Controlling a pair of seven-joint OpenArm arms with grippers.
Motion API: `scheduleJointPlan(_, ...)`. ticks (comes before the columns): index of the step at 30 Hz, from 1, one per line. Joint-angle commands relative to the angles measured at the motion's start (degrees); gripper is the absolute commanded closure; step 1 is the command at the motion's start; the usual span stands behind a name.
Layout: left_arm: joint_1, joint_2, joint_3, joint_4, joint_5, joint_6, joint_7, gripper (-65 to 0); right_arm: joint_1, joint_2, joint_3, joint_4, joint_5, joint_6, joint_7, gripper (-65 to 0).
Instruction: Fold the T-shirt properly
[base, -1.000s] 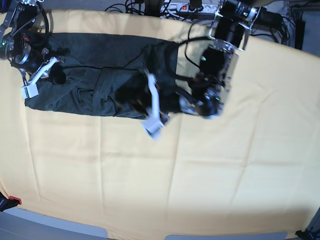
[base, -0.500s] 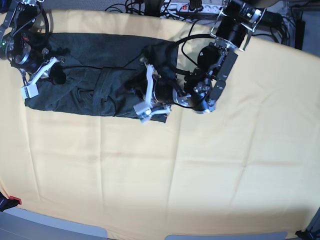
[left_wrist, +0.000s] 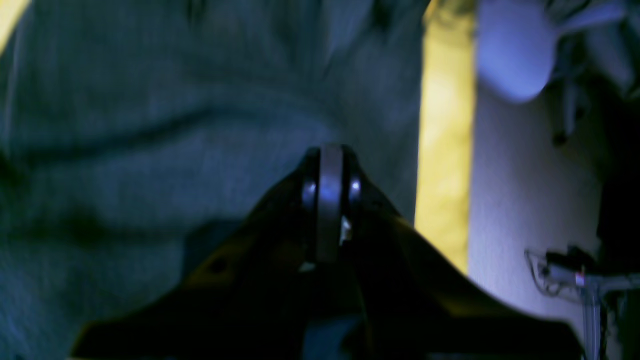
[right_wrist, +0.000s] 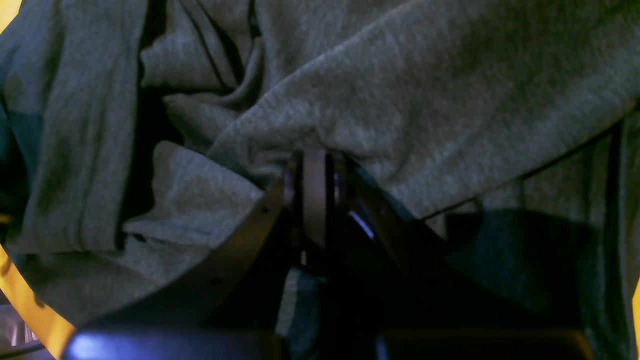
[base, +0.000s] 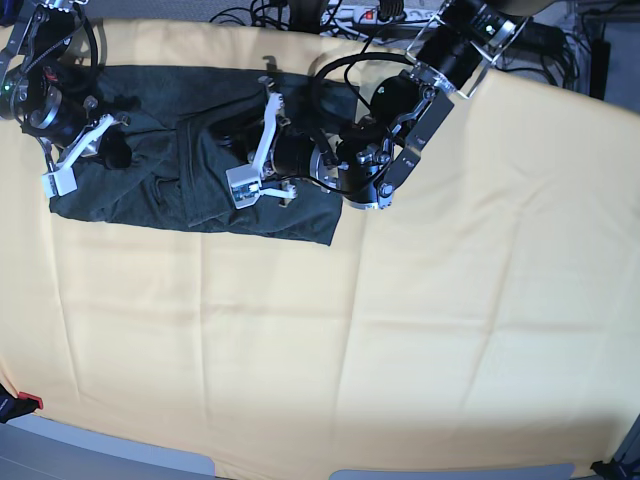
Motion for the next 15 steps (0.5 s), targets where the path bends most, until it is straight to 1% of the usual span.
scheduleJointPlan(1,-1.46,0.5,-0.48,1.09,-1.11,-0.47,-1.18,0.0,0.17,0.87,0.35,0.79,0.26,0.03,-0.17,-4.7)
scheduleJointPlan(4,-1.73,0.46,-3.13,1.11,-1.07,-0.47,-1.18,0.0,0.35,1.16,0.37,0.81,2.67,0.03,-0.2,-4.7)
scheduleJointPlan(7,-1.68,0.44,-8.31,1.11,-1.05,-0.47,-0.68,0.0,1.09,1.9,0.66,0.81,5.99,0.03,-0.2,-4.7)
scheduleJointPlan(10,-1.38,0.26,-14.14,1.11,-1.09,-0.47,1.46,0.0,2.51,1.92,2.75,0.83,9.92,0.03,-0.22,-4.7)
scheduleJointPlan(12,-1.2,-1.05,-15.69,1.09,-1.09,-0.31,1.49,0.0,3.61,1.92,5.18,0.87,12.74,0.03,-0.42,-4.7)
scheduleJointPlan(13,-1.2,-1.95,-15.65,1.09,-0.94,0.48,1.44,0.0,4.24,1.92,6.64,0.87,13.86,0.03,-0.44,-4.7)
scheduleJointPlan(15,-1.2,-3.37,-15.17,1.09,0.35,0.57,1.36,0.0,5.49,1.92,9.9,0.87,14.86,0.03,-0.5,-4.8)
